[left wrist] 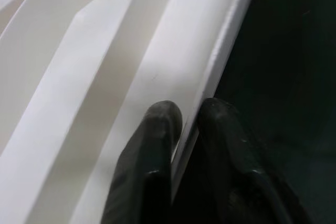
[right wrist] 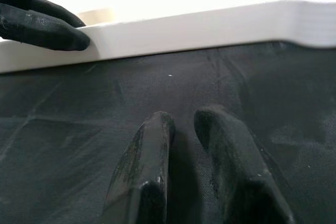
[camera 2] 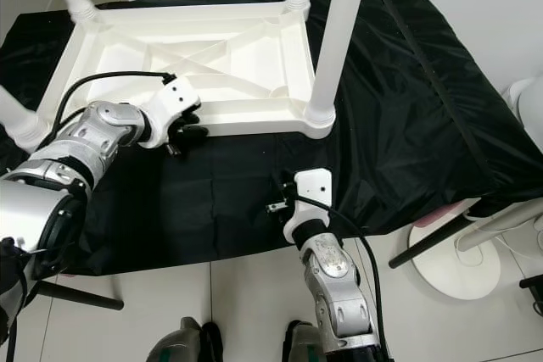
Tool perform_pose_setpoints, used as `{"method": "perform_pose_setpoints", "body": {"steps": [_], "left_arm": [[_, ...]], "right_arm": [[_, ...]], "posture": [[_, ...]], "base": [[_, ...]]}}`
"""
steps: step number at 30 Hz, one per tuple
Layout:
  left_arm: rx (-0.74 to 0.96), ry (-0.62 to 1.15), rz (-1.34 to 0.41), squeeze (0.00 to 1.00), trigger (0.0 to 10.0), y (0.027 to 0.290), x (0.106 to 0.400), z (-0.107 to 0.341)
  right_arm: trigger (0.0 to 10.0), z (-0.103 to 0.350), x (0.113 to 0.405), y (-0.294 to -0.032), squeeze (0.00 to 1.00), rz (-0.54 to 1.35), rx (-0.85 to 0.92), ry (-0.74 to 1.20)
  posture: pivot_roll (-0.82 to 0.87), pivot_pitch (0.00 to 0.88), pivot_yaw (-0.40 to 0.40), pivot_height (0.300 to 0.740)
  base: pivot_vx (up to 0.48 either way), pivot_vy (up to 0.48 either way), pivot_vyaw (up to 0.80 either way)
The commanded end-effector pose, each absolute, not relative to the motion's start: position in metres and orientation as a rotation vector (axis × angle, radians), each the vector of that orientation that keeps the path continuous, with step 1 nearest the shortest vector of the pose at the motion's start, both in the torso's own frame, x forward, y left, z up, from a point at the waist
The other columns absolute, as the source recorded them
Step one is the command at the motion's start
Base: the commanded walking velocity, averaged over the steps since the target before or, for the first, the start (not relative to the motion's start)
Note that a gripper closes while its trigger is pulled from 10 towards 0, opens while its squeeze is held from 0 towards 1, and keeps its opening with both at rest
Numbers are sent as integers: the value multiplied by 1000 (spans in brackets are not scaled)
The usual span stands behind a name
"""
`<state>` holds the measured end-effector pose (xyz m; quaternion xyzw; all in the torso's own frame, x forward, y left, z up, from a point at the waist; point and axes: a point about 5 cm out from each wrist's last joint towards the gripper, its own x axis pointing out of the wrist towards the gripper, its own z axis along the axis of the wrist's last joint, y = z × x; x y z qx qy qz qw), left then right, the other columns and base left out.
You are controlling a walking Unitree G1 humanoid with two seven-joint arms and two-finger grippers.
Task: Building children table
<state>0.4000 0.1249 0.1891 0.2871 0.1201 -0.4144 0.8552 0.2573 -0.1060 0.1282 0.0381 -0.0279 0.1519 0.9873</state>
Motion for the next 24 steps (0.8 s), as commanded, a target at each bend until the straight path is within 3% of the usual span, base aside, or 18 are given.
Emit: {"method": "perform_pose_setpoints", "body": {"steps": [1, 3, 10, 15, 16, 18, 19, 24], "left_arm": [[555, 337, -871, 0, 0, 133, 393, 166], [519, 295, -990, 0, 0, 124, 386, 162], [461, 226, -1146, 0, 0, 110, 371, 149], [407, 158, -1085, 0, 0, 93, 360, 139], [402, 123, -1042, 0, 5608, 87, 358, 139], [399, 100, -1013, 0, 5608, 83, 357, 138], [383, 90, -972, 0, 10000, 78, 358, 138], [286, 39, -885, 0, 10000, 62, 356, 141]], "right_arm": [[10000, 126, 255, -104, 0, 305, 83, -50], [10000, 126, 256, -102, 0, 314, 82, -49], [10000, 126, 257, -101, 0, 326, 80, -48], [10000, 125, 257, -99, 0, 333, 82, -46], [10000, 125, 258, -98, 0, 334, 83, -45], [10000, 125, 258, -98, 0, 335, 84, -44], [10000, 125, 259, -96, 0, 340, 86, -44], [10000, 126, 262, -93, 0, 352, 85, -48]], "posture": [[-203, 146, 104, 740], [-189, 145, 98, 740], [-173, 146, 96, 740], [-162, 147, 91, 740], [-156, 147, 87, 740], [-156, 147, 87, 740], [-148, 146, 81, 740], [-132, 141, 66, 740]], "base": [[0, 0, 0], [0, 0, 0], [0, 0, 0], [0, 0, 0], [0, 0, 0], [0, 0, 0], [0, 0, 0], [0, 0, 0]]}}
